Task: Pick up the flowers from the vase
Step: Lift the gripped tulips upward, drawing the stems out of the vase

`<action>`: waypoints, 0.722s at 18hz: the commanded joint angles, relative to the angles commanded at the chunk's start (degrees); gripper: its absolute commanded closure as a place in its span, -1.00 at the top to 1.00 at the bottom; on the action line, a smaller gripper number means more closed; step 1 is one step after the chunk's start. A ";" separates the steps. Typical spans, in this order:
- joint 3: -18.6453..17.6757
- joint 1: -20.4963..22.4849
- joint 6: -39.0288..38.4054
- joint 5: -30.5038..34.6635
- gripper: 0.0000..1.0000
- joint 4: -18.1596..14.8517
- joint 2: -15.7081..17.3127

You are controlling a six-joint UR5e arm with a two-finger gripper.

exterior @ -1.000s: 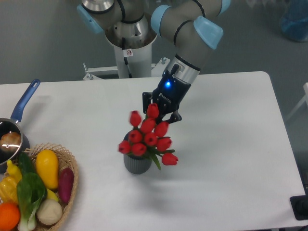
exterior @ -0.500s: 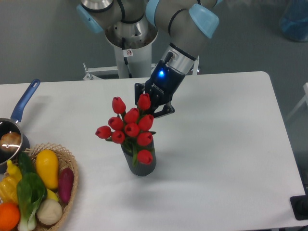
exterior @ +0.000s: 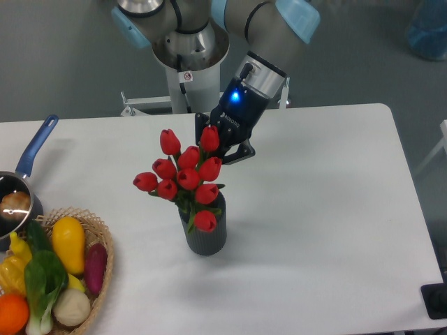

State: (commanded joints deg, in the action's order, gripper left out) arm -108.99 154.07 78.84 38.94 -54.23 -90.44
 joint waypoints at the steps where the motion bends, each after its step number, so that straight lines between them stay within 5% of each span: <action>1: 0.00 0.18 -0.09 0.00 -1.00 -0.17 0.53; 13: 4.83 4.13 -7.55 -6.32 -1.00 -2.64 4.22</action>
State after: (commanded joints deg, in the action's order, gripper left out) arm -104.15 158.20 71.29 32.61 -56.87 -86.22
